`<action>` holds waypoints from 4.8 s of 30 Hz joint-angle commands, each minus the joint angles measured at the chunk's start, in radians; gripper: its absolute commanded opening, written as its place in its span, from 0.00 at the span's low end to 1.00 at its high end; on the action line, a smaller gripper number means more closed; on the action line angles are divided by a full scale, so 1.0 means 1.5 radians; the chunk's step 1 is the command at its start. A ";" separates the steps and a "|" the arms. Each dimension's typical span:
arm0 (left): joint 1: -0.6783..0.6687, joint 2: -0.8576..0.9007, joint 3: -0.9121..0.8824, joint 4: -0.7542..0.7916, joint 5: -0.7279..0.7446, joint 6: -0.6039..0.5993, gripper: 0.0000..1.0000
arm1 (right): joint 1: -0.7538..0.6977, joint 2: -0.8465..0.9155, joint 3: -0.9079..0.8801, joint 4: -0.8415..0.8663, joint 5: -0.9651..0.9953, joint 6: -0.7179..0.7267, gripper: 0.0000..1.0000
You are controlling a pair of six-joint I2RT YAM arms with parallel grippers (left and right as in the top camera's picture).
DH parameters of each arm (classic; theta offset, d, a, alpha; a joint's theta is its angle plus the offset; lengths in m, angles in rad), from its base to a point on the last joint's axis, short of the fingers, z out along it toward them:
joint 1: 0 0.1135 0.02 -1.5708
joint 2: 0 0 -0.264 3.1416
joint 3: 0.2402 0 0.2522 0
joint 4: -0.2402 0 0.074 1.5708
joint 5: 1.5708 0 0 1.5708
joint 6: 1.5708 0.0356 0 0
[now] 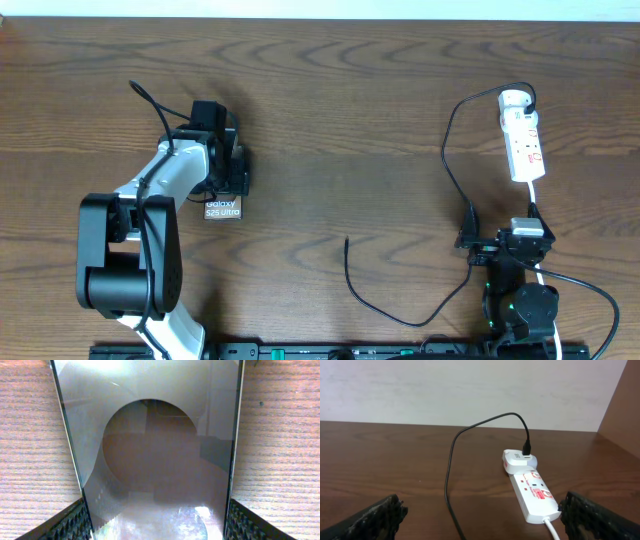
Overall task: Plug charger to phone and switch on socket
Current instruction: 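Close the left gripper on the phone's sides, then lift the phone with the left gripper and tilt it upright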
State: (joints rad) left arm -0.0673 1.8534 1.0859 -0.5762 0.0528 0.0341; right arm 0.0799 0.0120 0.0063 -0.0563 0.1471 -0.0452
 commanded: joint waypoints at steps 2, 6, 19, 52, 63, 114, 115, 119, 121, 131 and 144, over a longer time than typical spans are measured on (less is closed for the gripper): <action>-0.001 0.015 -0.022 0.004 -0.013 0.009 0.20 | 0.004 -0.003 -0.001 -0.003 0.003 -0.008 0.99; -0.001 0.015 -0.022 0.009 -0.013 0.009 0.08 | 0.004 -0.003 -0.001 -0.003 0.003 -0.008 0.99; -0.001 0.015 -0.022 0.014 -0.006 0.001 0.07 | 0.004 -0.003 -0.001 -0.003 0.003 -0.008 0.99; -0.001 -0.204 0.031 0.001 0.135 -0.401 0.07 | 0.004 -0.003 -0.001 -0.003 0.003 -0.008 0.99; -0.001 -0.289 0.031 -0.047 0.275 -0.808 0.07 | 0.004 -0.003 -0.001 -0.003 0.003 -0.008 0.99; -0.001 -0.306 0.031 -0.175 0.413 -0.994 0.07 | 0.004 -0.003 -0.001 -0.003 0.003 -0.008 0.99; -0.001 -0.305 0.031 -0.193 0.359 -0.993 0.07 | 0.004 -0.003 -0.001 -0.003 0.003 -0.008 0.99; -0.001 -0.305 0.031 -0.248 0.217 -0.994 0.07 | 0.004 -0.003 -0.001 -0.003 0.003 -0.008 0.99; -0.001 -0.305 0.031 -0.263 0.172 -0.994 0.07 | 0.004 -0.003 -0.001 -0.003 0.003 -0.008 0.99; -0.001 -0.304 0.029 -0.285 0.077 -0.994 0.07 | 0.004 -0.003 -0.001 -0.003 0.003 -0.008 0.99; -0.001 -0.304 0.029 -0.293 0.079 -0.994 0.07 | 0.004 -0.003 -0.001 -0.003 0.003 -0.008 0.99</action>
State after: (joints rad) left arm -0.0685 1.4212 1.0969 -1.0092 0.1951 -1.4624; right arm 0.0799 0.0120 0.0063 -0.0563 0.1471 -0.0452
